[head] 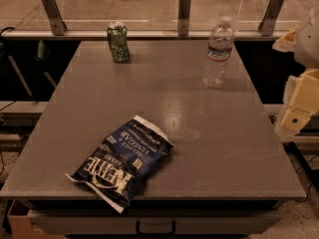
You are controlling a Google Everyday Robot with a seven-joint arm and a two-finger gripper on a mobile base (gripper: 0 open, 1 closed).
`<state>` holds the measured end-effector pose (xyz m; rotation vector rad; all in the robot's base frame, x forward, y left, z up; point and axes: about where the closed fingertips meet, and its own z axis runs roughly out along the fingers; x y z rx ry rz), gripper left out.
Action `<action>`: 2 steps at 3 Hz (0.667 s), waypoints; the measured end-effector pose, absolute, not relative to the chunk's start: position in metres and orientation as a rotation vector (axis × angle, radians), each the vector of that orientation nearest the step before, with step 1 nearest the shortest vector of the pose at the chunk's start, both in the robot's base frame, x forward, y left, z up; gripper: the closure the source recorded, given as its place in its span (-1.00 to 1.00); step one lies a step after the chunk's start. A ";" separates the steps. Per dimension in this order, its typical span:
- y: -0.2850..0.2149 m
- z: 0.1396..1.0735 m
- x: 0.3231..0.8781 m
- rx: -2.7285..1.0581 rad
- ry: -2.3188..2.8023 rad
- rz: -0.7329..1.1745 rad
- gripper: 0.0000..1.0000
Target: Move water bottle near green can
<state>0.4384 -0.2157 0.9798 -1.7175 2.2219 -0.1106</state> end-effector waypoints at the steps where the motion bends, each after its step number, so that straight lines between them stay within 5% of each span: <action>1: -0.216 0.980 0.438 -1.717 2.222 -0.111 -1.00; 2: -0.222 0.972 0.461 -1.658 2.215 -0.095 -1.00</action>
Offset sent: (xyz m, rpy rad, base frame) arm 0.0629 -0.0196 -0.0264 0.1057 -0.0512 -0.0748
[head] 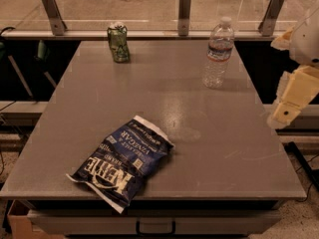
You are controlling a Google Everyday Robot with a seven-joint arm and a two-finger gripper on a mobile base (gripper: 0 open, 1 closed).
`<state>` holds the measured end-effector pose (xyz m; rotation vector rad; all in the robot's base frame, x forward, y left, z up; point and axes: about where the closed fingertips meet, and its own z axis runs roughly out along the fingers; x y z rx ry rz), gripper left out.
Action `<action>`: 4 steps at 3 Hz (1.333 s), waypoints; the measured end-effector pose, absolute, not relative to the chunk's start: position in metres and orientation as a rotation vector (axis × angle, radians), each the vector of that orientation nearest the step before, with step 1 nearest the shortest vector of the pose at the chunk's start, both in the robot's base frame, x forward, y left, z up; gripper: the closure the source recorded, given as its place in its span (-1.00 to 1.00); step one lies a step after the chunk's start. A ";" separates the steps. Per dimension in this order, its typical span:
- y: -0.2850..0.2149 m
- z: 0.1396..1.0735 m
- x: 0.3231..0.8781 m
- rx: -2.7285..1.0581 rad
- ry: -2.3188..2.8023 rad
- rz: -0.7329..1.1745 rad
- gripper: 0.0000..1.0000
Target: Move water bottle near green can
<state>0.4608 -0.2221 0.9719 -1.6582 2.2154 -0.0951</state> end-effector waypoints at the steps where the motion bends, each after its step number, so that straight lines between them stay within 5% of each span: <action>1: -0.235 0.955 0.506 -1.543 2.198 -0.049 -1.00; 4: -0.186 0.935 0.616 -1.296 1.924 0.197 -1.00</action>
Offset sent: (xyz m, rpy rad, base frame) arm 0.1463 0.0077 -0.0471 0.4147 -0.1458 -0.0789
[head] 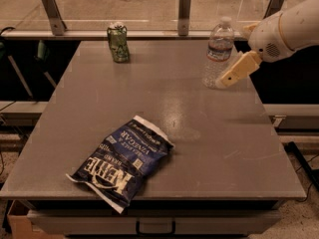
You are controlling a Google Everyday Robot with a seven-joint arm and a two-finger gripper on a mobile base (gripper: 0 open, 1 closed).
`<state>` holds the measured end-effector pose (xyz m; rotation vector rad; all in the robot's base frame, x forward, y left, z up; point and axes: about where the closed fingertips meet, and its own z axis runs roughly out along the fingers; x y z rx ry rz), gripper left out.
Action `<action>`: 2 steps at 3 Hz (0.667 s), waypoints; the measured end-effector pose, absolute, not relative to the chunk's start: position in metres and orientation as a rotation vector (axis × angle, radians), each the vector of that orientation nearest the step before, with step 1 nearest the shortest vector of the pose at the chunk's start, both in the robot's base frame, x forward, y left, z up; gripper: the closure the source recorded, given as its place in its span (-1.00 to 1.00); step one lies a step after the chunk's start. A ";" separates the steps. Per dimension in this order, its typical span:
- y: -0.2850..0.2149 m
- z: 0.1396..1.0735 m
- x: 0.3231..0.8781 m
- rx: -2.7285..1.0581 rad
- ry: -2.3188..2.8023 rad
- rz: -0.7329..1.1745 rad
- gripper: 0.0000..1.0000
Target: Move water bottle near green can
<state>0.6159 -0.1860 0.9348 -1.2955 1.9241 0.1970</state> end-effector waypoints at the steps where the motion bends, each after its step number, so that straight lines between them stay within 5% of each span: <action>1: -0.173 0.937 0.644 -1.215 1.843 0.241 -1.00; 2: -0.164 0.936 0.664 -1.131 1.809 0.327 -0.73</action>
Offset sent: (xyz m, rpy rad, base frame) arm 0.0762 0.0260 0.0018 0.3659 -0.0587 -0.0535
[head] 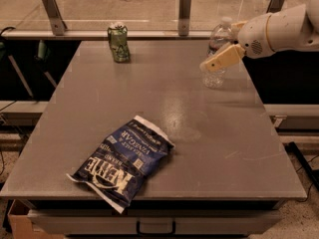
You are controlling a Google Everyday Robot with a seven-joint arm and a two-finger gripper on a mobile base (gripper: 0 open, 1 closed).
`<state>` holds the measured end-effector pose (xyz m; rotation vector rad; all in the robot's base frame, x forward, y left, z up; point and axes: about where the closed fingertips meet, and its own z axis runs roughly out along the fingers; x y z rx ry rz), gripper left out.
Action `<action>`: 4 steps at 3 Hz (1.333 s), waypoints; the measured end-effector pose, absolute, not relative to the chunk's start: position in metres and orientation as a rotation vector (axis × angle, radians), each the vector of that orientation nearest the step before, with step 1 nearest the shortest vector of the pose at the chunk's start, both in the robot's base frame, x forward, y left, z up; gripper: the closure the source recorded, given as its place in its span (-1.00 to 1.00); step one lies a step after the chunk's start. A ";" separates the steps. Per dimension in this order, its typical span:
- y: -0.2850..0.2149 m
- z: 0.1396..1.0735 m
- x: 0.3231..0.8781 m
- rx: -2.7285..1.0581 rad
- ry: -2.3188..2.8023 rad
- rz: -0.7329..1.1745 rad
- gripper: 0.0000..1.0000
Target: Move water bottle near green can
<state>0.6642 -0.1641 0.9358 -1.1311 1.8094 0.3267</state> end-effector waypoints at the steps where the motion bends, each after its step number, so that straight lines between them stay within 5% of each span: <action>1: -0.159 0.936 0.673 -1.060 1.800 0.435 -0.26; 3: -0.153 0.957 0.671 -1.041 1.739 0.536 0.69; 4: -0.150 0.956 0.671 -1.044 1.738 0.541 1.00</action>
Offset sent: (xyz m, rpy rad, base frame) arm -0.0009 0.0041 0.0521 0.2890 0.0158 0.0906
